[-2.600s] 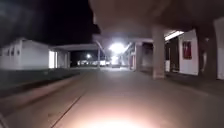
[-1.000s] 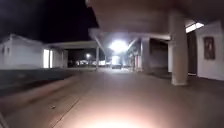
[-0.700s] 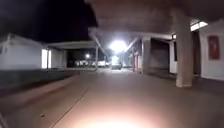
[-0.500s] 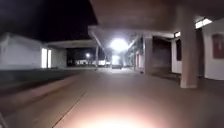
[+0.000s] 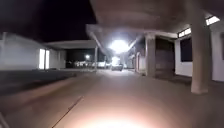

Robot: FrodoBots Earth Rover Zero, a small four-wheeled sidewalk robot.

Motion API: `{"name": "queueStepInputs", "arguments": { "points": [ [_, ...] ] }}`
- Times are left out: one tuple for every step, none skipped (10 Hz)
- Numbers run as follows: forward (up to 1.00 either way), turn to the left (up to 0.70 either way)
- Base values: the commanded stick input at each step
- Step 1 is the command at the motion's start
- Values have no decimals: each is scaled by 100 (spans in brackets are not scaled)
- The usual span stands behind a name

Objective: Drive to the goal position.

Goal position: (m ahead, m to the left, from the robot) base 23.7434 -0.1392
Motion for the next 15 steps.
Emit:
{"name": "queueStepInputs", "arguments": {
  "points": [
    [100,-4],
    [100,-4],
    [100,-4],
    [100,-4],
    [100,-4],
    [100,-4],
    [100,-4],
    [100,-4],
    [100,-4],
    [100,-4],
    [100,-4],
    [100,-4],
    [100,-4],
    [100,-4],
    [100,-4]
  ]
}}
